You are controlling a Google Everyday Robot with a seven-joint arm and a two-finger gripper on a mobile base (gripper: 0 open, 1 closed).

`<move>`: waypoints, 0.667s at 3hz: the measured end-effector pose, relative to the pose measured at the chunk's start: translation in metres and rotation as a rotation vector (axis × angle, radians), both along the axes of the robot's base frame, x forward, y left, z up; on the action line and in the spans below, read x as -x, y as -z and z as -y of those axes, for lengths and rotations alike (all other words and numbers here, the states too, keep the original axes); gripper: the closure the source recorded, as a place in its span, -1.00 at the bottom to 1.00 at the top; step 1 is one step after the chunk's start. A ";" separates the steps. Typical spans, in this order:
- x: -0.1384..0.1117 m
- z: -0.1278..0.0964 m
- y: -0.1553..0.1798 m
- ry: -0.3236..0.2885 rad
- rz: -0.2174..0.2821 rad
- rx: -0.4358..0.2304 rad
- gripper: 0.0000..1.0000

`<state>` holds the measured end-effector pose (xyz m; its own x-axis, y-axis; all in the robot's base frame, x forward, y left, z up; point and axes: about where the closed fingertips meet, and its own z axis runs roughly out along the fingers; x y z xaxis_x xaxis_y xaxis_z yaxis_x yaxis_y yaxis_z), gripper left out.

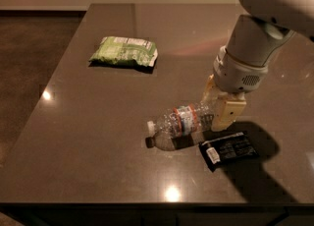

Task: Move water bottle near rxbar chocolate

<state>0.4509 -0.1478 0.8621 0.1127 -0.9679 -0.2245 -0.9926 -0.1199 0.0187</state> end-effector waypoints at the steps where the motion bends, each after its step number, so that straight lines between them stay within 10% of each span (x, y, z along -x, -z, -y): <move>1: 0.002 0.004 0.001 -0.004 -0.016 -0.004 -0.90; 2: 0.000 0.003 0.001 -0.002 -0.008 -0.006 -1.00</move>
Offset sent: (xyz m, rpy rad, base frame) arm -0.0023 -0.0038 -0.0013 0.0029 0.0171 0.0036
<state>0.4505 -0.1506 0.8611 0.1131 -0.9663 -0.2314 -0.9922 -0.1223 0.0257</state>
